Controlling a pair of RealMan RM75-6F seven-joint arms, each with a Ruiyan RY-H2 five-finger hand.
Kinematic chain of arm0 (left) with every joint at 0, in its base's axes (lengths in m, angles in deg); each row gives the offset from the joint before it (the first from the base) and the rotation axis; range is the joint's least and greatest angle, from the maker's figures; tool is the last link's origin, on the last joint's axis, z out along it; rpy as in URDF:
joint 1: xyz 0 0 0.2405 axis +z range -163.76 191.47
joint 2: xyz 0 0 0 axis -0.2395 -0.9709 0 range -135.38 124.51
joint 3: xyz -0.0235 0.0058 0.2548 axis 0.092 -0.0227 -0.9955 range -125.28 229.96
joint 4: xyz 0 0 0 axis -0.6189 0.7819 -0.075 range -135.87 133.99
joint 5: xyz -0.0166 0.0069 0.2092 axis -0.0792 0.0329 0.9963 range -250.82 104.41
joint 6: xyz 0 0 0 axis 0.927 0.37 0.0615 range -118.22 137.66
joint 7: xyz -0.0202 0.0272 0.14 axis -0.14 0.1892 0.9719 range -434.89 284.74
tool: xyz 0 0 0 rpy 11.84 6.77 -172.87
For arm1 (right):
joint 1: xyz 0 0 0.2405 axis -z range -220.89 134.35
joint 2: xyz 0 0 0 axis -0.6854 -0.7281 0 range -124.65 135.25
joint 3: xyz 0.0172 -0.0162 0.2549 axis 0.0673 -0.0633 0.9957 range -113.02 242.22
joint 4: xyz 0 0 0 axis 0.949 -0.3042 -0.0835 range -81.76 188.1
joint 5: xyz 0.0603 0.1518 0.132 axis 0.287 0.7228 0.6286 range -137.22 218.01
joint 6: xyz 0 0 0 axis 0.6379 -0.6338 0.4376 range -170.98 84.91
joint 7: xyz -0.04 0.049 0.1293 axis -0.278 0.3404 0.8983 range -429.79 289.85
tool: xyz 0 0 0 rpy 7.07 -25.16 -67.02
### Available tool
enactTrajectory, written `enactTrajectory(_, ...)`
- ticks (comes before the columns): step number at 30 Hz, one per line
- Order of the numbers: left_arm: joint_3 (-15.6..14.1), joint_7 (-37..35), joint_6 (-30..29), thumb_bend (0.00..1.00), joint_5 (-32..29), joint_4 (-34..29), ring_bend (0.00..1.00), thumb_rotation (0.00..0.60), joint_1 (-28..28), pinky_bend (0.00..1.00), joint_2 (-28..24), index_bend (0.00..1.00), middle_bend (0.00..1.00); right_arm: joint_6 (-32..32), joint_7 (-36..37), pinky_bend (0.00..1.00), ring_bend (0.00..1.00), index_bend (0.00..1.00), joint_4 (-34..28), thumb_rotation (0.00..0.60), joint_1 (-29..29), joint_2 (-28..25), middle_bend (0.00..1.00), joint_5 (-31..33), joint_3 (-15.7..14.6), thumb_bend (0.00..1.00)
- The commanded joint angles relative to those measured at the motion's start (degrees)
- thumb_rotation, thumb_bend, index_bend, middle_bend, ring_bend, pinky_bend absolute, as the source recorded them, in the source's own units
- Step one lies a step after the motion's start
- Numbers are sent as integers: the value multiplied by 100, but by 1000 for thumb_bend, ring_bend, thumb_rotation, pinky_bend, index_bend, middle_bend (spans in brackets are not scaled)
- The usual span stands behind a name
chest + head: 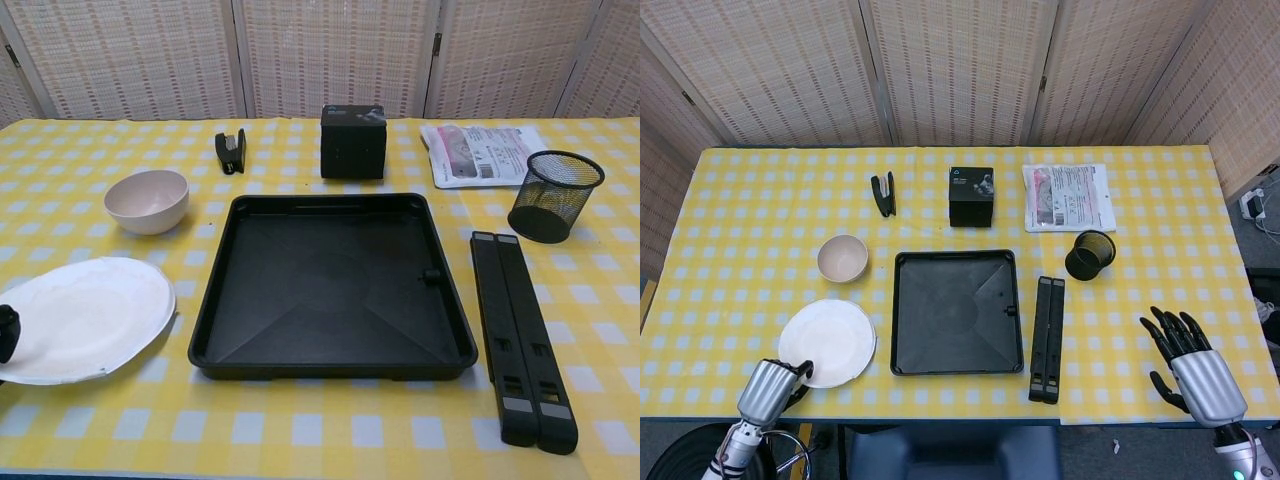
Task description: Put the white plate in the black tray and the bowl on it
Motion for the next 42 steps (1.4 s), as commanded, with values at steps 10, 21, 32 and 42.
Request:
enactTrajectory(10, 110, -70, -595, 392, -103, -97, 1000, 600, 156, 1000, -267, 641, 1000, 22, -13, 0, 0, 0, -13, 600, 13, 3, 0, -59, -28, 428)
enactTrajectory(21, 266, 74, -1170, 391, -225, -452, 1000, 600, 386, 1000, -614, 641, 1000, 167, 97, 0, 0, 0, -40, 600, 63, -64, 0, -201, -76, 428)
enactTrajectory(32, 272, 726, -1467, 391, 122, -1555, 1000, 600, 213, 1000, -1010, 644, 1000, 363, 352, 0, 0, 0, -27, 600, 125, -179, 0, -332, -111, 427)
enactTrajectory(42, 240, 1967, -1206, 392, 763, -3064, 1000, 600, -160, 1000, -1332, 649, 1000, 675, 646, 0, 0, 0, 43, 600, 217, -297, 0, -582, -175, 428)
